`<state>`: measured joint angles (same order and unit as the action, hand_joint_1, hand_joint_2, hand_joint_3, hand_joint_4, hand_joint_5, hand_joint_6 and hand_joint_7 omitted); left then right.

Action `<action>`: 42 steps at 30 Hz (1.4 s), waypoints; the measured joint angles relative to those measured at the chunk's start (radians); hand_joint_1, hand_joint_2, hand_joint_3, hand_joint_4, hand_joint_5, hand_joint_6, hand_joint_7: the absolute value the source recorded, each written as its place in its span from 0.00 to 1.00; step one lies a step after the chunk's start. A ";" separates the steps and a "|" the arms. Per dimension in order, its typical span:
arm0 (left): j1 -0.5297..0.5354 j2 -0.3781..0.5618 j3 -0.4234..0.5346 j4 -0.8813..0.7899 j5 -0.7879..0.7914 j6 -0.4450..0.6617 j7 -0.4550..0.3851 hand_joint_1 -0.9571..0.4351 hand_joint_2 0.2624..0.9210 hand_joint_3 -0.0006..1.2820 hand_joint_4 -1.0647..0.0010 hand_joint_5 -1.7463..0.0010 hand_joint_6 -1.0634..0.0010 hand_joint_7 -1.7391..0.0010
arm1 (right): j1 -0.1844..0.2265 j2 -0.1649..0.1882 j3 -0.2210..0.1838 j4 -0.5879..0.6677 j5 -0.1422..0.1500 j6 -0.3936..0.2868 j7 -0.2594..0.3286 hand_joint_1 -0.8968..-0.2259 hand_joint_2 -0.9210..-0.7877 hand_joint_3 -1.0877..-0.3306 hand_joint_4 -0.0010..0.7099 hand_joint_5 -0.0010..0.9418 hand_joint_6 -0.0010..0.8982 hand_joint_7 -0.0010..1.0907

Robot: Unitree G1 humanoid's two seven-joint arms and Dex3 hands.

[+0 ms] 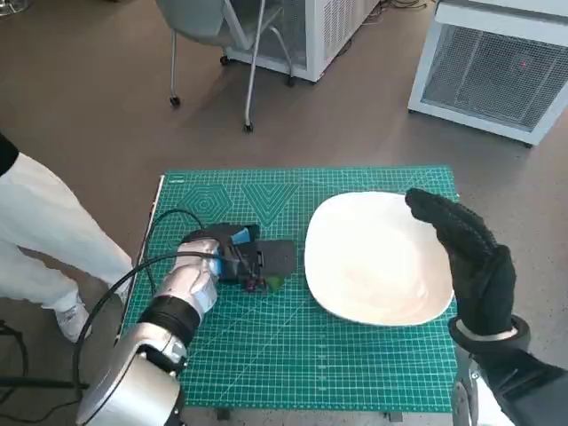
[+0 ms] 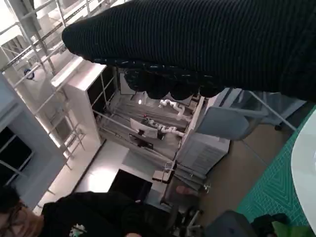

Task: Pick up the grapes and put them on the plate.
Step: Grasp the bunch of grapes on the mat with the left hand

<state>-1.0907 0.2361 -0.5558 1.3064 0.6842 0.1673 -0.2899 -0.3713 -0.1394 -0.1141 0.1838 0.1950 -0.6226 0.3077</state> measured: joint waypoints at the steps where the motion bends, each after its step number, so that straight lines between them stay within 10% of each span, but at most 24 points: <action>1: -0.001 -0.001 -0.004 0.003 0.002 -0.001 -0.001 0.68 0.86 0.00 0.93 0.99 0.82 1.00 | 0.000 0.000 0.000 0.000 0.000 0.000 0.000 0.55 0.00 0.62 0.52 0.01 0.02 0.58; 14: -0.006 -0.005 -0.042 0.019 0.022 -0.006 -0.015 0.67 0.85 0.00 0.98 1.00 0.83 1.00 | 0.000 0.000 -0.001 -0.001 0.009 0.009 0.000 0.55 0.00 0.64 0.53 0.01 0.03 0.58; 18: -0.006 -0.006 -0.052 0.022 0.024 -0.010 -0.016 0.67 0.86 0.00 0.75 0.95 0.84 1.00 | 0.000 0.000 -0.001 -0.001 0.014 0.014 0.000 0.54 0.00 0.65 0.53 0.01 0.04 0.58; 24: -0.005 -0.007 -0.060 0.026 0.025 -0.016 -0.016 0.69 0.84 0.02 0.63 0.26 0.84 1.00 | 0.000 0.004 0.001 -0.006 0.017 0.016 0.000 0.54 0.00 0.65 0.53 0.01 0.04 0.58; 28: -0.003 -0.008 -0.060 0.027 0.026 -0.016 -0.007 0.73 0.84 0.02 0.49 0.06 0.83 1.00 | 0.000 0.005 0.001 -0.008 0.017 0.017 0.000 0.55 0.00 0.65 0.54 0.01 0.04 0.58; 34: 0.000 -0.006 -0.055 0.027 0.025 -0.014 0.031 0.91 0.67 0.30 0.36 0.19 0.72 0.99 | 0.000 0.006 0.001 -0.011 0.017 0.020 -0.001 0.55 0.00 0.65 0.54 0.01 0.04 0.58; 42: 0.019 -0.009 -0.081 0.023 0.056 -0.031 0.146 0.94 0.97 0.22 0.54 0.17 0.49 0.97 | 0.000 0.006 0.001 -0.011 0.016 0.021 -0.001 0.57 0.00 0.64 0.54 0.01 0.04 0.57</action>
<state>-1.0713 0.2273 -0.6372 1.3290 0.7401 0.1366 -0.1439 -0.3713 -0.1334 -0.1130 0.1730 0.2114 -0.6019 0.3067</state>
